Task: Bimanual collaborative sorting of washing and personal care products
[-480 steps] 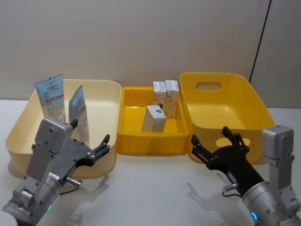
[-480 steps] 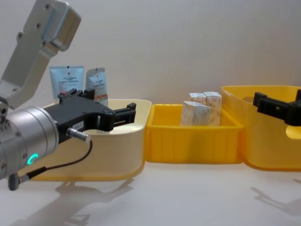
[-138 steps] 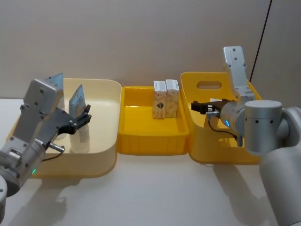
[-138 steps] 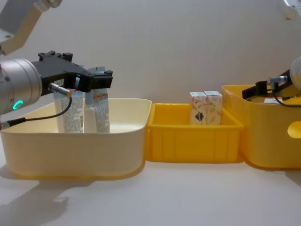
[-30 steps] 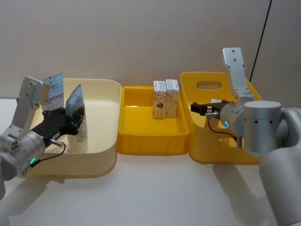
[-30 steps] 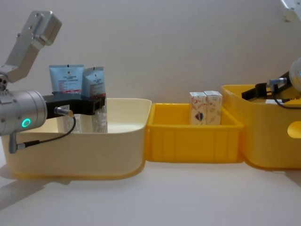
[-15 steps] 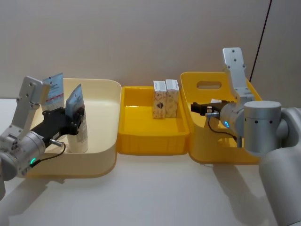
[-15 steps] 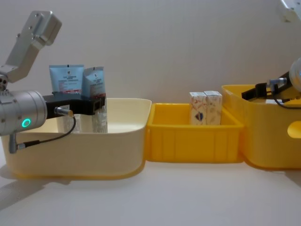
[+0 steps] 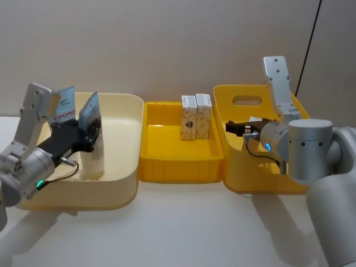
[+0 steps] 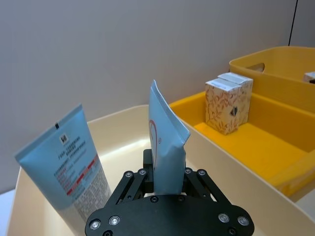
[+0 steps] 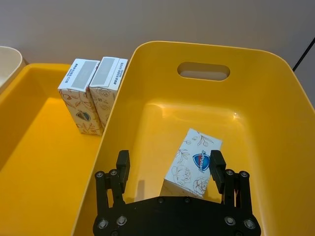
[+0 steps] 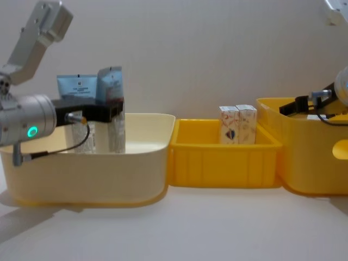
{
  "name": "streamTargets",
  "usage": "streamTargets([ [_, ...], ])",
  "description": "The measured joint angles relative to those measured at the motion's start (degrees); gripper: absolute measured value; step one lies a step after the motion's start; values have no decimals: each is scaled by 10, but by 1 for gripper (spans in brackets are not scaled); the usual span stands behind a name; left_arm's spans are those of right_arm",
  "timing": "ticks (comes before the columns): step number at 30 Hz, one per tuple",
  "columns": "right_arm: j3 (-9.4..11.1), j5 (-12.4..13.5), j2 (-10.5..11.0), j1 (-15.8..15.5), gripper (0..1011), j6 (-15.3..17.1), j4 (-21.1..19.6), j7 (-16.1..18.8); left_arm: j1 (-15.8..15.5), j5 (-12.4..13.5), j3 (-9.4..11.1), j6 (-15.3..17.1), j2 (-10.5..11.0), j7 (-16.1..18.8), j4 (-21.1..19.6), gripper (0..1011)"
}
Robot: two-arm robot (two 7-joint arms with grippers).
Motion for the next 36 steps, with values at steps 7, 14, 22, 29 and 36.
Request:
streamTargets([
  [7,0,0,0,0,1001,0,0,0,-7,5,-1,1,0,-2,-23,239],
  [14,0,0,0,0,1001,0,0,0,-18,9,1,5,0,-13,-40,240],
  [22,-1,-2,0,1,1001,-5,1,1,-46,13,9,-1,-1,-39,-37,240],
  [29,-11,-9,3,2,1001,-33,-6,7,-83,11,19,-22,-9,-71,-3,240],
  [36,-22,-17,6,-2,1001,-67,-23,15,-111,3,25,-40,-19,-95,33,240],
])
